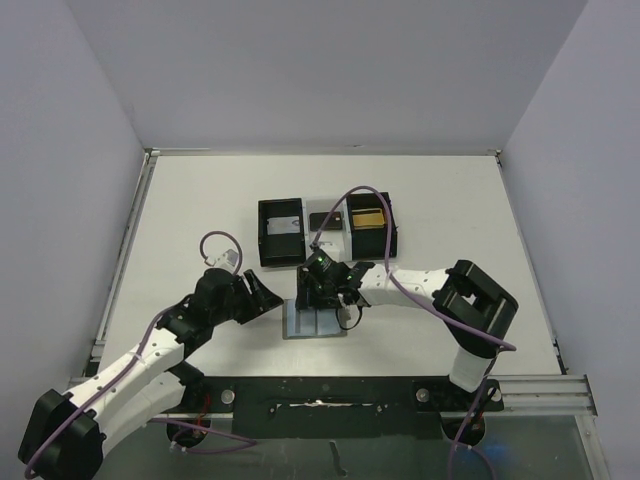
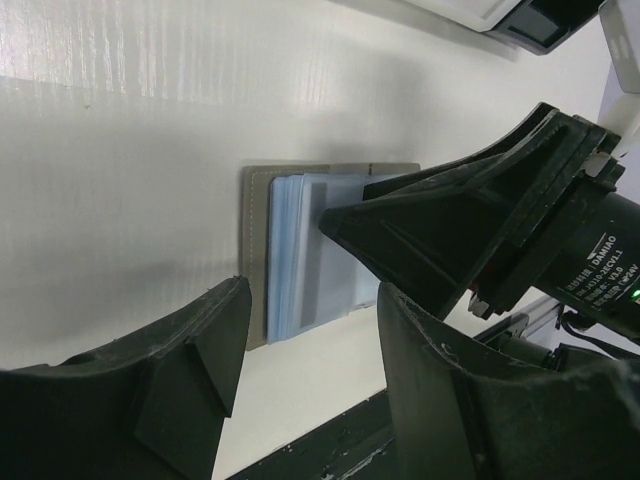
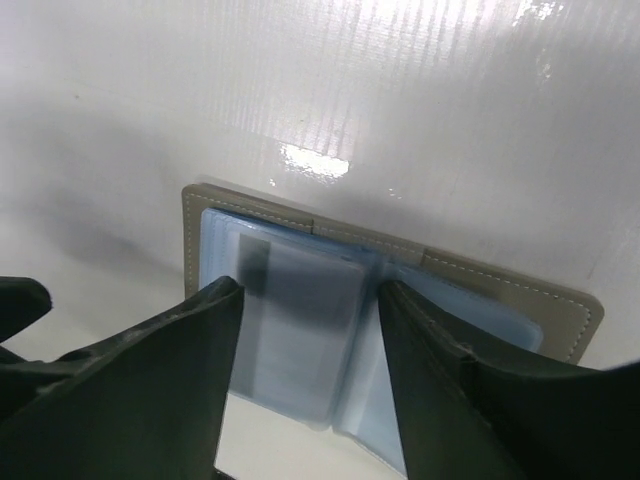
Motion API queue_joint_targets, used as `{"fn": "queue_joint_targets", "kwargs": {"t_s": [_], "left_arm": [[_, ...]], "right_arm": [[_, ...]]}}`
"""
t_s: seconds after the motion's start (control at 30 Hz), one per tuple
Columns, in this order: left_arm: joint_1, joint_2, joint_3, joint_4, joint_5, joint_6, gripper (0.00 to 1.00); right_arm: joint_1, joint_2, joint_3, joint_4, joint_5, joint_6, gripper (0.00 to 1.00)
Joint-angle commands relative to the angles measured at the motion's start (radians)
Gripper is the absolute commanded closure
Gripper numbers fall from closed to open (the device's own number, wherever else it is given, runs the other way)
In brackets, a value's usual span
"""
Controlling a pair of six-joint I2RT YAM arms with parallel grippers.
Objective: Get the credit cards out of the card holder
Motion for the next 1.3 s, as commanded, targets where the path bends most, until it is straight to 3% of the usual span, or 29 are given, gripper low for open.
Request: {"fn": "queue_joint_targets", "kwargs": {"t_s": [0.0,0.17,0.3,0.47,0.7,1.0,1.27], "left_arm": [[0.006,0.004,0.026,0.068,0.029,0.016,0.48],[0.005,-0.044,0.03,0.019,-0.029,0.006,0.48],[0.007,-0.062,0.032,-0.007,-0.045,0.005,0.48],[0.008,-0.066,0.028,-0.016,-0.048,0.0,0.48],[0.01,-0.058,0.026,-0.008,-0.04,-0.002,0.48],[0.011,-0.03,0.033,0.008,-0.031,0.003,0.48],[0.012,-0.078,0.031,-0.03,-0.071,-0.005,0.48]], "right_arm": [[0.003,-0.009,-0.002,0.004,-0.027,0.008,0.37],[0.031,0.037,0.077,-0.087,0.035,-0.001,0.26],[0.052,0.102,0.15,-0.181,0.084,0.011,0.24],[0.074,0.164,0.217,-0.264,0.138,0.025,0.27],[0.077,0.161,0.209,-0.26,0.139,0.03,0.39],[0.088,0.203,0.259,-0.326,0.181,0.028,0.3],[0.118,0.26,0.323,-0.398,0.242,0.03,0.41]]}}
